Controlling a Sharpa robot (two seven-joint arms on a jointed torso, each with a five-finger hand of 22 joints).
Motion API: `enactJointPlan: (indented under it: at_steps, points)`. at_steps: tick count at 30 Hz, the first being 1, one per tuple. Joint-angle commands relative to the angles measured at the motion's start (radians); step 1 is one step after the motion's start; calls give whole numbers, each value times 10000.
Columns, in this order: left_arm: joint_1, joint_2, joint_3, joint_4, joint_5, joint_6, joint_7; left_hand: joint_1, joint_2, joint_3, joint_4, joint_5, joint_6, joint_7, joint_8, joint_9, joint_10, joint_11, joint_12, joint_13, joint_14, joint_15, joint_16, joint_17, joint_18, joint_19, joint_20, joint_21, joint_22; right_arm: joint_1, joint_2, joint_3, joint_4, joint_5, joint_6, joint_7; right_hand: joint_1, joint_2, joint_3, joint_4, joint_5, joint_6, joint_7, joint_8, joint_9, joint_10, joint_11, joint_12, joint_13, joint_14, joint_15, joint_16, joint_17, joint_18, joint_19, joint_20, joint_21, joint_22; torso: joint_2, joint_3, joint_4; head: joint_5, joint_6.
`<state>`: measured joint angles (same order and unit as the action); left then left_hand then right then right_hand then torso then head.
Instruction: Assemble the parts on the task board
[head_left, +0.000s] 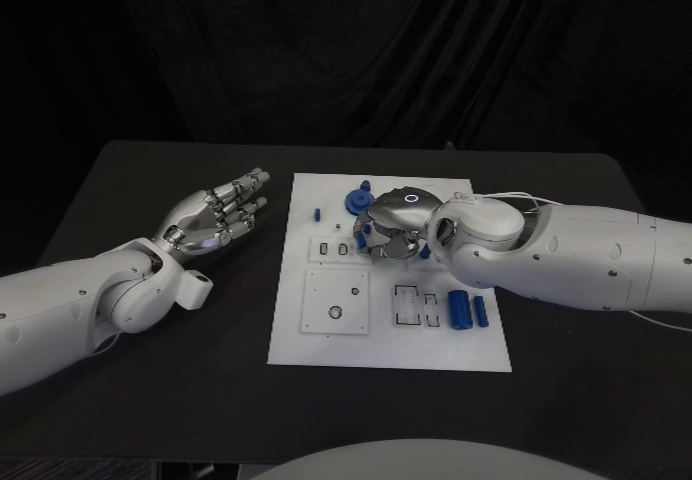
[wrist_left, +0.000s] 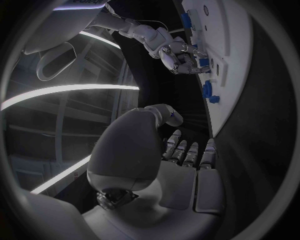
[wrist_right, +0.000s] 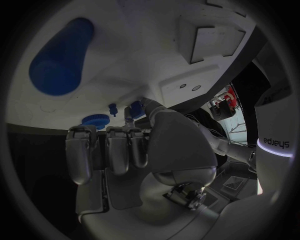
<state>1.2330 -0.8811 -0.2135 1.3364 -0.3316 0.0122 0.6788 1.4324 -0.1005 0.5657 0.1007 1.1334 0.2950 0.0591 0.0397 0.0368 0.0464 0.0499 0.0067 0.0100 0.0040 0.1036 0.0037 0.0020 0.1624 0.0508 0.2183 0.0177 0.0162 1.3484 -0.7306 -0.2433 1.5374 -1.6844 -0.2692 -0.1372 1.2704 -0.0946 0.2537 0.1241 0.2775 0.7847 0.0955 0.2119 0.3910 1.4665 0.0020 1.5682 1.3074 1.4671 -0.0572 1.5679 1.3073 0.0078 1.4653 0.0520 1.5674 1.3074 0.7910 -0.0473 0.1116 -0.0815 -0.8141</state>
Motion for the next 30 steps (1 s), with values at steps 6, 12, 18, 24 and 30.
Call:
enactJointPlan:
  at_steps: [6, 12, 18, 24, 30]
  points:
    - [-21, 17, 7, -12, -8, 133, 305, -41, 52, -57, -3, -20, -25, 58, -24, 2, -29, -3, 36, 7, -29, 66, -33, -16, 168, -8, 39, 23, 10, -71, -10, -26, -20, -96, 230, -202, -168, -49, -154, 63, 52, -500, -14, -311, 2, 1043, 50, 26, 2634, 1037, 61, 29, 2635, -78, 1055, 99, 34, 2634, 2, 4, 4, -3, -24]
    - [-23, -32, 7, -1, -8, 29, 315, -29, 114, -116, -15, -32, -30, 58, -25, 2, -40, -1, 34, 5, -40, 35, -37, -20, 169, -10, 31, 21, 9, -73, -106, -25, 60, -104, -346, -133, -244, -220, -333, 201, 61, -1417, -29, -782, -48, 1043, 34, 26, 2634, 1037, 49, 29, 2635, -78, 1055, 90, 34, 2634, 4, 2, 2, 38, 60]
    - [-22, -89, 7, 45, -8, -305, 320, 488, 908, -891, 354, -3843, 90, 21, -2, 20, -29, -59, 38, 7, -15, 16, -27, -10, 175, 85, 45, 46, 32, -31, -407, 3, 381, -169, -1500, 112, -317, -403, -500, 493, 80, -1645, -64, -860, -7, 1043, 9, 26, 2634, 1037, 30, 29, 2635, -78, 1055, 76, 34, 2634, 2, 2, -4, 119, 354]
    - [-18, -58, 9, 9, -8, -730, 317, 627, 1139, -2160, 1543, -8024, 271, 45, 11, 26, 95, -116, 56, 25, 91, 29, 10, 24, 184, 301, 140, 139, 89, 225, -687, 21, 529, -188, -2667, 420, 175, -778, -770, 1493, 144, -2321, -114, -1040, 105, 1043, -39, 26, 2634, 1037, -19, 29, 2635, -78, 1055, 28, 34, 2634, -10, 28, -30, 184, 776]
    - [1, 93, 11, -172, -8, -881, 145, -480, 1596, -3999, 1904, -9837, 304, 121, 0, 20, 202, -36, 68, 38, 286, 71, 61, 71, 188, 483, 223, 240, 133, 498, -940, 24, 672, -193, -3499, 617, 276, -835, -829, 1658, 152, -2396, -124, -1042, 138, 1043, -47, 26, 2634, 1037, -24, 29, 2635, -78, 1055, 22, 34, 2634, -65, 59, -43, 388, 1137]
